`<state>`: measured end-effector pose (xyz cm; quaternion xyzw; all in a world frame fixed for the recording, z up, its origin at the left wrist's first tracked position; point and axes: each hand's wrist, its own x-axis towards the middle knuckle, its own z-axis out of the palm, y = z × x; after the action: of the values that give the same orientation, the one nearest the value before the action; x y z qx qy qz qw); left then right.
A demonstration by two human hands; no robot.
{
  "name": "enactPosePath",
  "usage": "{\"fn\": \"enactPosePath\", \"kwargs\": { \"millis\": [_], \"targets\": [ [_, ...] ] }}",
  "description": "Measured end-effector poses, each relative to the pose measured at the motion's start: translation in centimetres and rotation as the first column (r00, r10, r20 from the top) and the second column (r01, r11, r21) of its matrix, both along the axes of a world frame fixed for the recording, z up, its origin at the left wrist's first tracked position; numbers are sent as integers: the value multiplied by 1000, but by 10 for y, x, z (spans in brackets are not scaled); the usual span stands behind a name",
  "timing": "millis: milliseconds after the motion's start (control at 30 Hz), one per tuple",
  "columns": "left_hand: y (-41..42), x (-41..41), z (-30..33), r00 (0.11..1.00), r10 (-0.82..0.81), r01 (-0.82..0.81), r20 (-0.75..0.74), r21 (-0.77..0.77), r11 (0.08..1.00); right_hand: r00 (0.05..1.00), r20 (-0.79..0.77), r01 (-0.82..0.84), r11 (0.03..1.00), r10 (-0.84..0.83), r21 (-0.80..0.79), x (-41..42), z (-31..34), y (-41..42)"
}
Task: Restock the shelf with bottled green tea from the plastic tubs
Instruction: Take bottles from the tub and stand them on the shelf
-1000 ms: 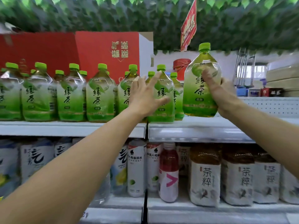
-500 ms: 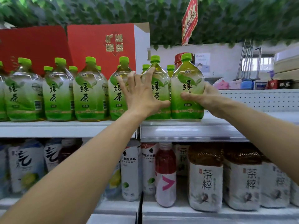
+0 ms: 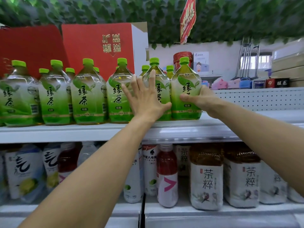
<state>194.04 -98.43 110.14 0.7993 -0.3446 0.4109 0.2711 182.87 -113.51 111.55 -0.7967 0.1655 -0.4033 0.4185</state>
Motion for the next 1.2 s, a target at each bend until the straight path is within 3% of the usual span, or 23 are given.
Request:
{"fn": "enactPosePath", "kwargs": {
  "millis": [100,233,433,600,733,933,1067,1200],
  "targets": [
    [18,-4,-3,997,-72,73,-26,39,997,965,-54,247,959,-256,-142,-2,-11,21],
    [61,-15,-27,981,-195,194,-19,-18,981,880,-26,412,790,-474,-455,-22,-33,66],
    [137,-19,-101,962,-259,260,83,4,966,894,203,431,639,-401,-637,-40,-94,136],
    [196,-12,-164,940,-336,338,-58,29,941,931,213,362,675,-296,-643,-34,-160,197],
    [249,0,-220,887,-368,398,-279,57,916,973,80,220,774,-215,-594,-22,-223,244],
    [331,41,-334,741,-204,432,-640,222,874,952,-252,70,925,-174,-374,-1,-349,309],
    [377,58,-422,503,-48,499,-863,245,831,844,-532,51,998,-65,-41,-2,-442,348],
    [410,63,-509,201,101,491,-974,189,850,718,-694,123,974,46,192,-14,-532,378]
  ]
}}
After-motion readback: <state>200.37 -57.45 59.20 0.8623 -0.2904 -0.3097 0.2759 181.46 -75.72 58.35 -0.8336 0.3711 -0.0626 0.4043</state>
